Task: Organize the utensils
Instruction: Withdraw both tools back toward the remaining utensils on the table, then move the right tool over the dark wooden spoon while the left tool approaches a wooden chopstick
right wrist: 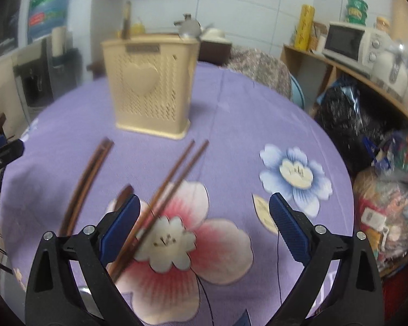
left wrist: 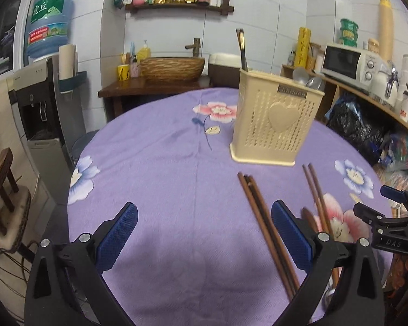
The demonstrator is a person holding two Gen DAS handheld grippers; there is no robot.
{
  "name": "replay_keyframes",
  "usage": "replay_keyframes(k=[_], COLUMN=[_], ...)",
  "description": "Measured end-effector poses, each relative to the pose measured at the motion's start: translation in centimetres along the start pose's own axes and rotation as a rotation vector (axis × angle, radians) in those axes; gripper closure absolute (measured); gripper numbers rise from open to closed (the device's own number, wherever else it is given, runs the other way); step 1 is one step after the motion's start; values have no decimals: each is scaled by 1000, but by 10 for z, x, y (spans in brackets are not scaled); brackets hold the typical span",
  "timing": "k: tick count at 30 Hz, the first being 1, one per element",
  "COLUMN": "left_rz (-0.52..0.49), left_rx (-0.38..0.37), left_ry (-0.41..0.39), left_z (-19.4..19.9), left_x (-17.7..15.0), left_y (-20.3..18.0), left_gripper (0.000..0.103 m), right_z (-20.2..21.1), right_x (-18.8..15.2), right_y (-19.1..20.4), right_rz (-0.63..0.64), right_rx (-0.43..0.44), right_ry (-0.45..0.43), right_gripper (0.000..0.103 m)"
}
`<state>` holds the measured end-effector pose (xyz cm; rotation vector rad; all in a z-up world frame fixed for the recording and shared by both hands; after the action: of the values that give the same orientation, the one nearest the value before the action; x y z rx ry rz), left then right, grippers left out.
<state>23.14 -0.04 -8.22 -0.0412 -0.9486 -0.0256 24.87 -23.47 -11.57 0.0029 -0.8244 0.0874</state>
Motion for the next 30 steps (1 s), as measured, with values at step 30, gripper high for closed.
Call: replay_keyframes(k=[30], left_rz=[-188], left_rx=[-27], left_ry=[195], left_z=[-29], left_x=[-55], left_y=[-62], left_gripper=[29], right_z=[-6], right_x=[-11], right_y=[43], right_rz=[-48], right_rx=[213], right_ry=[51], right_gripper=[23])
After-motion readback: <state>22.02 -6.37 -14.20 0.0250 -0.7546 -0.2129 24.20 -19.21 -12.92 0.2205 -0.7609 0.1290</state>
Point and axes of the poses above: each gripper's, at about its wrist camera, not at the fingertips, and z roughly against the way its jaws point, y to its left, x to its top, the point moved 9 cm from there along -z, roughly the way its jaws point, and after that the axes turned 5 degrees about x, right-handed, at the moved point
